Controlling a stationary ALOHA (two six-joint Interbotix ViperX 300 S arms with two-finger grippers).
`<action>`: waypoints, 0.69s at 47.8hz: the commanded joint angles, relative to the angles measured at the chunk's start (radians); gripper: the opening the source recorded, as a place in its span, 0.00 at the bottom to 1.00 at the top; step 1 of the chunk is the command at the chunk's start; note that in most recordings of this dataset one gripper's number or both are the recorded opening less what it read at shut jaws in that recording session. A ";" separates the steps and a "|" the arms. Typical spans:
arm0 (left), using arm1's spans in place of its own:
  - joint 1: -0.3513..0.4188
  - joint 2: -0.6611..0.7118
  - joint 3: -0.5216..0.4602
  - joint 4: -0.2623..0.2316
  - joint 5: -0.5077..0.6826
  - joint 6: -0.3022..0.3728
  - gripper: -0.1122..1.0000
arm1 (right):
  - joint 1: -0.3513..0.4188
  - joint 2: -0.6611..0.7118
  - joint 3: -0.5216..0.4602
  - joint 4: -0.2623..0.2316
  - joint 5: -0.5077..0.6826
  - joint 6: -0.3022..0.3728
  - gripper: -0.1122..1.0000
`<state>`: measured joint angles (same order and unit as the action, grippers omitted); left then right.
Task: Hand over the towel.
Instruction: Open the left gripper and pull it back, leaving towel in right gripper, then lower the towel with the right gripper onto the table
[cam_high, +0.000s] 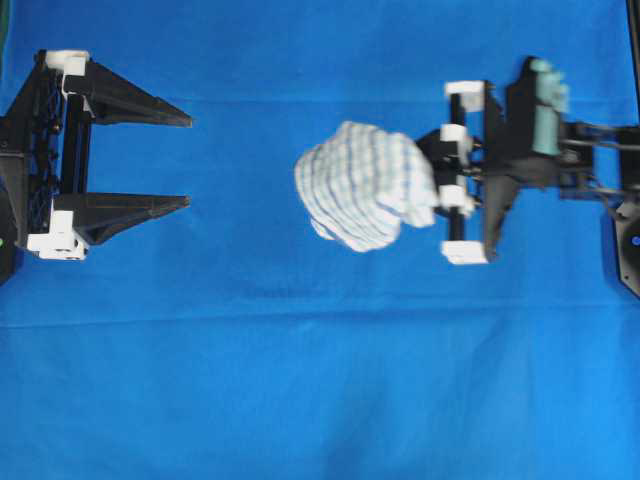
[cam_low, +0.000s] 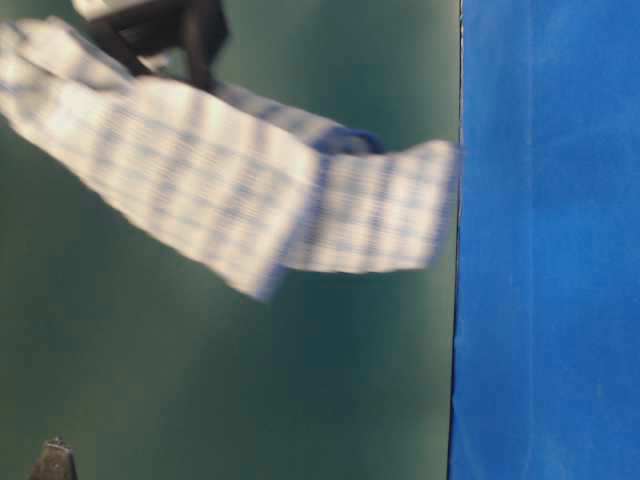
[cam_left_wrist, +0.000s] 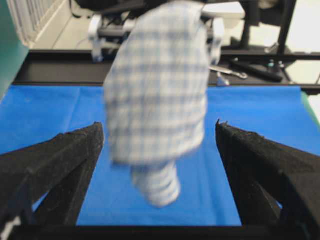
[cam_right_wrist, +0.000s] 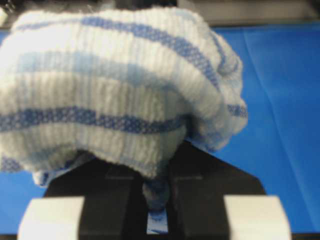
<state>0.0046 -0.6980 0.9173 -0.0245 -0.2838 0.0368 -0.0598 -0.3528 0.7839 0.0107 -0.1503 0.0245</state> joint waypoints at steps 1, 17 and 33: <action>-0.002 0.000 -0.014 -0.002 -0.008 0.000 0.94 | -0.028 0.055 -0.067 0.005 0.086 0.002 0.17; -0.002 0.000 -0.012 -0.002 -0.009 0.000 0.94 | -0.072 0.379 -0.213 0.002 0.310 0.000 0.17; -0.002 0.000 -0.012 -0.002 -0.009 0.002 0.94 | -0.071 0.494 -0.233 0.005 0.362 0.002 0.17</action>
<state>0.0046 -0.6964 0.9173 -0.0245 -0.2838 0.0368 -0.1304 0.1580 0.5691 0.0123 0.2056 0.0245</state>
